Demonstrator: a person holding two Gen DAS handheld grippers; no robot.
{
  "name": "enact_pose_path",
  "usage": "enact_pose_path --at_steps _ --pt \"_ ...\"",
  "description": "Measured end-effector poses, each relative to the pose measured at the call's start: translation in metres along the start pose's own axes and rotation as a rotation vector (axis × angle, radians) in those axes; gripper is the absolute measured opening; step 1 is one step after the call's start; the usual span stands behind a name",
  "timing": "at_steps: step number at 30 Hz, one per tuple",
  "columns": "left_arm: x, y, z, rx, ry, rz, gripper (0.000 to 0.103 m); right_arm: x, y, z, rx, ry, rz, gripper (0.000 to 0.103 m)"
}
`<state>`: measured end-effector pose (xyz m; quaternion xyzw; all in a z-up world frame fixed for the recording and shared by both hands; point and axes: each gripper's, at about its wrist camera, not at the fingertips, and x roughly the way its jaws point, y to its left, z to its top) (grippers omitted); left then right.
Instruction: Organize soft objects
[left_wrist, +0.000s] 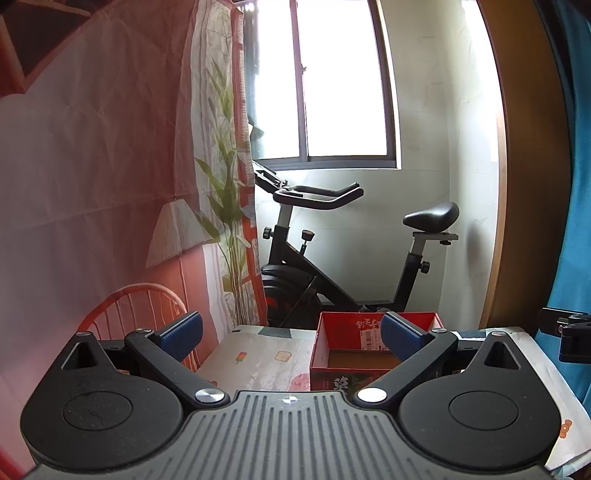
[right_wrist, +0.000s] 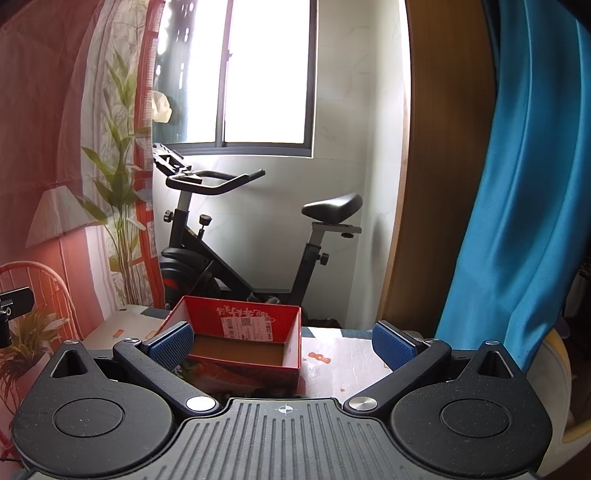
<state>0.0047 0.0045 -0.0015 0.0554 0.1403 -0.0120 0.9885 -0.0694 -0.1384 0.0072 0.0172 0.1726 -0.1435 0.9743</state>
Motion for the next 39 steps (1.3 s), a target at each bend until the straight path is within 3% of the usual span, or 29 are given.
enact_pose_path --at_steps 39 --pt "-0.0037 -0.0004 0.0019 -0.011 -0.001 0.004 0.103 0.0017 -0.0009 0.0015 0.006 -0.006 -0.004 0.103"
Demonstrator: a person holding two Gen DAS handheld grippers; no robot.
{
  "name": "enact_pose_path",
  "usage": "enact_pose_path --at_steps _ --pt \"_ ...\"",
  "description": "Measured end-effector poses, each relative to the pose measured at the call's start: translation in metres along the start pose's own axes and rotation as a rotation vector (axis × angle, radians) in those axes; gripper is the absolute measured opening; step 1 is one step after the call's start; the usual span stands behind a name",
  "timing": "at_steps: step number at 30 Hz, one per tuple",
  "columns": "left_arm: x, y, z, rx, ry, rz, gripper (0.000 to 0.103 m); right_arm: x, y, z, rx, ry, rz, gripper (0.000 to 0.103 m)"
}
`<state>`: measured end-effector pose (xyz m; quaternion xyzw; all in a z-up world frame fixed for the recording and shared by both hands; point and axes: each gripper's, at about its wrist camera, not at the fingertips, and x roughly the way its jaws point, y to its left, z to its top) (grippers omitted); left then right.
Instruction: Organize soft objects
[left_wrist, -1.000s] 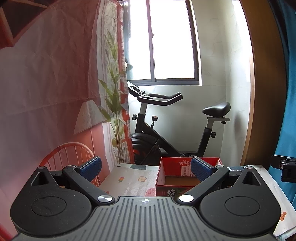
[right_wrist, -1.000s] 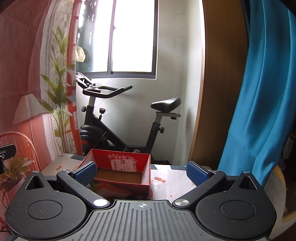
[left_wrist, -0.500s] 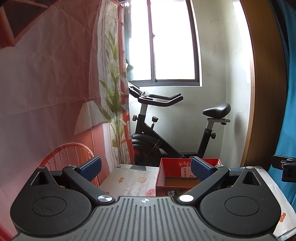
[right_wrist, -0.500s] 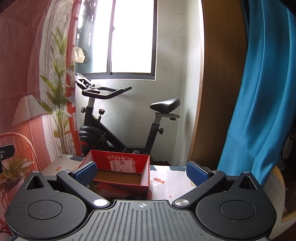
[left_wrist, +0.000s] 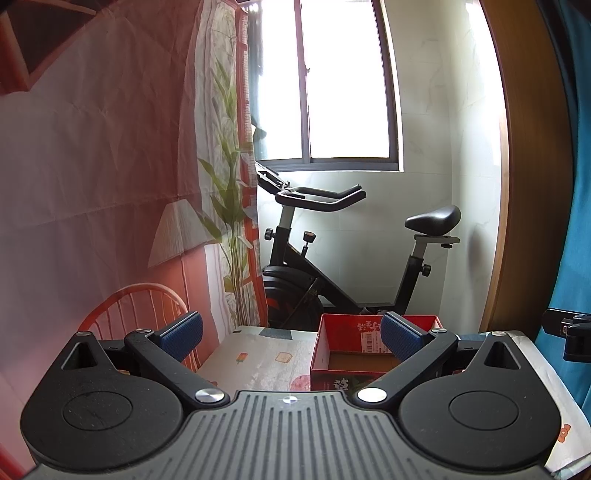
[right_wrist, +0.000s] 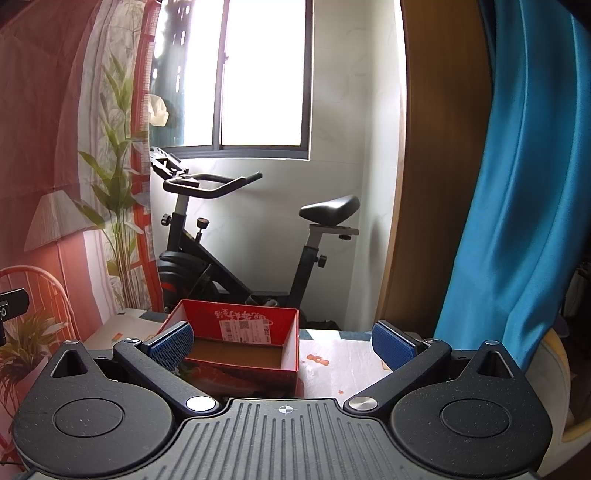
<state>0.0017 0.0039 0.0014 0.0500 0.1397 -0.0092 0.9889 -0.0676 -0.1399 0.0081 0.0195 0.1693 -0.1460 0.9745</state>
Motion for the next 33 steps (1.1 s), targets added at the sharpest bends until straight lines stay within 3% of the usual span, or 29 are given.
enact_pose_path --at_steps 23,33 --pt "0.008 0.001 -0.003 -0.01 0.019 -0.012 0.103 -0.001 -0.004 0.001 0.012 -0.001 0.024 0.103" --pt "0.07 0.016 -0.034 -0.021 0.145 0.042 0.103 0.04 -0.022 -0.036 0.036 -0.018 -0.022 0.103"
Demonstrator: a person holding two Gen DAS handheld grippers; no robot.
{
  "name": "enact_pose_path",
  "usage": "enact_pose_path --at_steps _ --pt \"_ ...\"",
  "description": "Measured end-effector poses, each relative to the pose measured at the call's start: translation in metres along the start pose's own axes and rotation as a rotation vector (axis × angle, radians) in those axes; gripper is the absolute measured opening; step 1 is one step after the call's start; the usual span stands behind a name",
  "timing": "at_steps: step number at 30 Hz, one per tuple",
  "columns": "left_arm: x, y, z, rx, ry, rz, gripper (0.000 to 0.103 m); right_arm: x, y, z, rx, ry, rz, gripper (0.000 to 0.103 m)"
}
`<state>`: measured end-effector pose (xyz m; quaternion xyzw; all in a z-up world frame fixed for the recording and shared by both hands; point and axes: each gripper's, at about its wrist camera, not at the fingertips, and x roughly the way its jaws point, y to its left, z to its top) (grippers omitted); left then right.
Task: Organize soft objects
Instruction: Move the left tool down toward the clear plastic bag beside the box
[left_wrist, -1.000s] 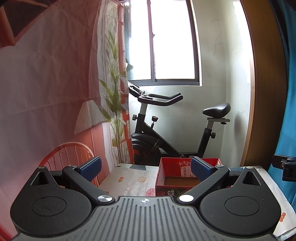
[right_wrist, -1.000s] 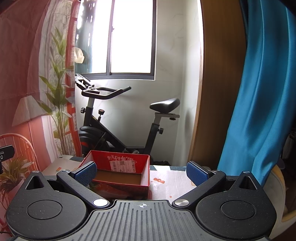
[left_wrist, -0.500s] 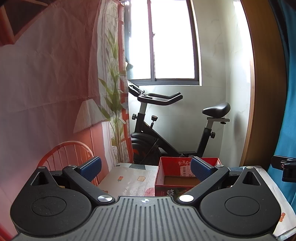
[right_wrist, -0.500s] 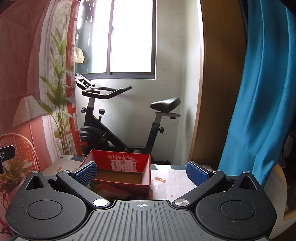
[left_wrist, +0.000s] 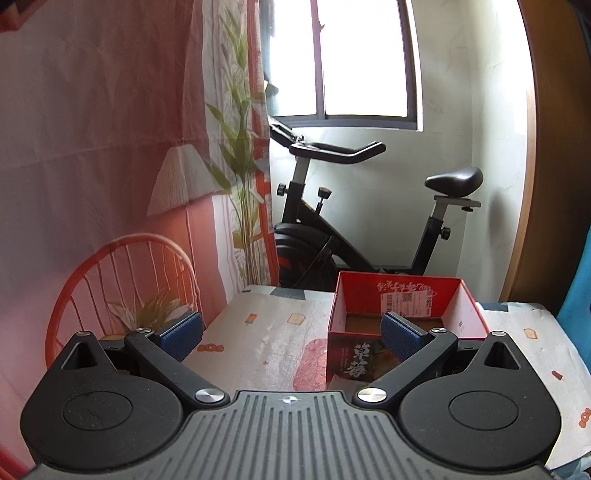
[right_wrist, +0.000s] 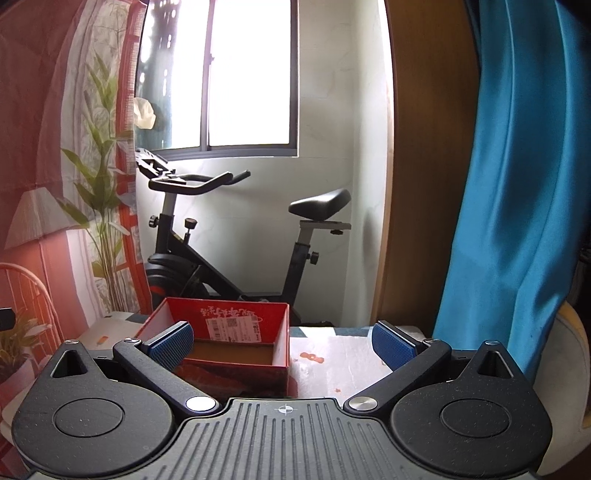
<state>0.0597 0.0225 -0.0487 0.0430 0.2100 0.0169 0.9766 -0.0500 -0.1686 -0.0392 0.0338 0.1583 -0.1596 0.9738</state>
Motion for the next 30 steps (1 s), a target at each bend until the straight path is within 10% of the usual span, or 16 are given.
enact_pose_path --at_steps 16,30 --pt "0.14 0.008 -0.082 0.012 0.256 -0.085 0.101 0.124 0.006 -0.094 -0.064 0.259 0.019 0.1" --pt "0.216 0.015 -0.121 0.022 0.399 -0.284 0.089 0.187 -0.009 -0.14 0.034 0.481 0.153 0.078"
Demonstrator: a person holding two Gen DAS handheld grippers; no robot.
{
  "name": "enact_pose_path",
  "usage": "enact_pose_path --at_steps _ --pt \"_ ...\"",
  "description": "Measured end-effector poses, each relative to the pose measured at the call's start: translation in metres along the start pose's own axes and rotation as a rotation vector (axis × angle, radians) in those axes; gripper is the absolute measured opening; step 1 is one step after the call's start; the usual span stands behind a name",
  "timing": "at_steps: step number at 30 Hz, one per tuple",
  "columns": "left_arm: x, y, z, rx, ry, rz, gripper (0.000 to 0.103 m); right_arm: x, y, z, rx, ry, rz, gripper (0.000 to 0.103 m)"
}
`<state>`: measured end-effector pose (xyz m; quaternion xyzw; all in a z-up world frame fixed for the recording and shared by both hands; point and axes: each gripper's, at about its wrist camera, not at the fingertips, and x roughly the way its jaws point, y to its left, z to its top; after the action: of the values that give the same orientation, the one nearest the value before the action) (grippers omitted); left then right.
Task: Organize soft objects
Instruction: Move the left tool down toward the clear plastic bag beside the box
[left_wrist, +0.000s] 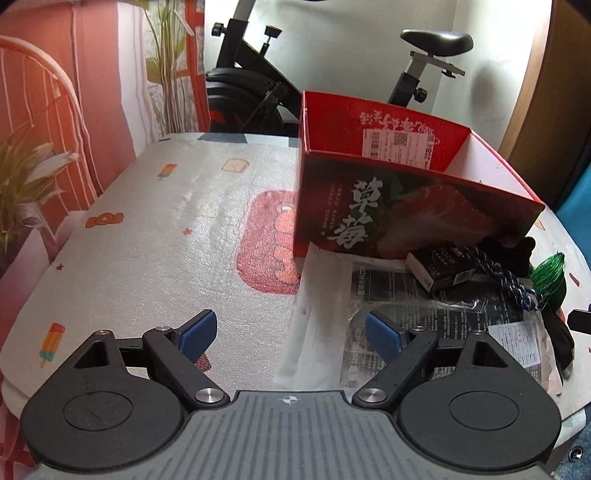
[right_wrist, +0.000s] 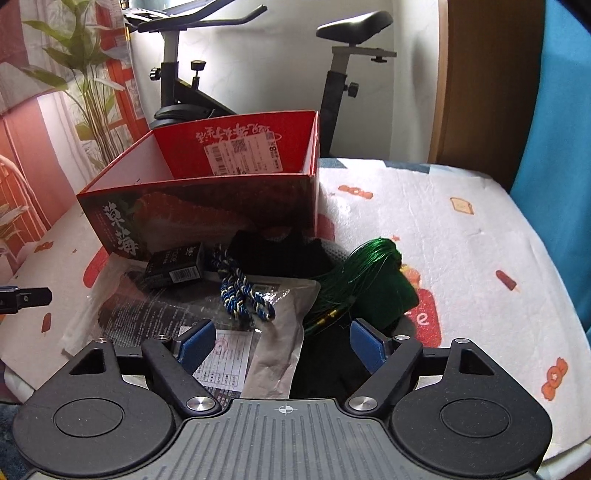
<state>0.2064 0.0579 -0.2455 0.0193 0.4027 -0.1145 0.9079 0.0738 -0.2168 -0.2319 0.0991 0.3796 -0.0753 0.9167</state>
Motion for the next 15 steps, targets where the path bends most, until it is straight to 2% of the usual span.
enact_pose_path --at_steps 2,6,10,15 --pt "0.013 0.004 -0.001 0.001 0.015 -0.03 0.089 0.006 0.0 -0.002 -0.004 0.018 0.008 0.076" --pt "0.037 0.008 0.001 -0.016 0.049 -0.056 0.089 0.02 -0.003 -0.005 0.019 0.08 0.037 0.068" --pt "0.056 0.009 0.003 -0.035 0.076 -0.1 0.088 0.031 -0.007 0.0 0.039 0.105 0.044 0.067" --pt "0.074 0.006 0.005 0.006 0.1 -0.158 0.088 0.044 -0.006 0.0 0.048 0.153 0.068 0.064"
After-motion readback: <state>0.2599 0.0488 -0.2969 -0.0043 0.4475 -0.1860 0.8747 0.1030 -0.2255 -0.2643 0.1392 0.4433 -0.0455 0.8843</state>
